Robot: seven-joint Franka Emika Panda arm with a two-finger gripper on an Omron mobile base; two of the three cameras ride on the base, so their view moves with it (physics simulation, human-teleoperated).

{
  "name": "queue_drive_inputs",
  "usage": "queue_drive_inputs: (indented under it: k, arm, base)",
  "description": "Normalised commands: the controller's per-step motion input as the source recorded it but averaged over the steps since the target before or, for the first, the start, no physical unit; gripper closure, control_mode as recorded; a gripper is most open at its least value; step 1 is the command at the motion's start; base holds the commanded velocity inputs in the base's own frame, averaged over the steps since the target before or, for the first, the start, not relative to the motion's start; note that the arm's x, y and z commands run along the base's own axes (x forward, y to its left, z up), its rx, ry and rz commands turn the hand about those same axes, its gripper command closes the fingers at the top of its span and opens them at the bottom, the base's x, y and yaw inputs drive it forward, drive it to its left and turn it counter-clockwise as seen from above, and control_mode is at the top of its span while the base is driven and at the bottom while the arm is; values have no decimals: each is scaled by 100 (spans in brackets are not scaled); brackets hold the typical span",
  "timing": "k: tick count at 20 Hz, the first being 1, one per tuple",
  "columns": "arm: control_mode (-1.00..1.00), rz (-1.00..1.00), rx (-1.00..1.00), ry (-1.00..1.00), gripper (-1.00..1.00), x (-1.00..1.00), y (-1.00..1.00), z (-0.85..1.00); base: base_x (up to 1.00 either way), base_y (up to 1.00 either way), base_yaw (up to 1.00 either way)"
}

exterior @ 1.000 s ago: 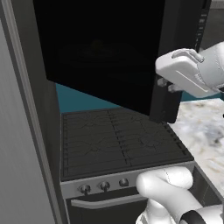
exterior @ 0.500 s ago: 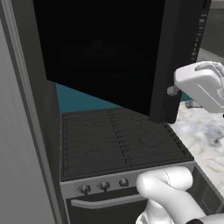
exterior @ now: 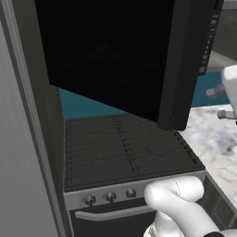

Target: Retrieve the reheated potato from the microwave, then place the potato, cheese, and condiment on the cutting board.

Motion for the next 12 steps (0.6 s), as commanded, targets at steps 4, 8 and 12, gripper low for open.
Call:
queue_drive_inputs:
  k: [4,8,12]
  arm:
    - [-100,-1,11,0,-100,7,-48,0]
    - [-100,-10,3,2,-100,29,-35,0]
    - [-100,-8,4,1,-100,50,-19,0]
  base:
    - [0,0,0]
    - [0,0,0]
    - [0,0,0]
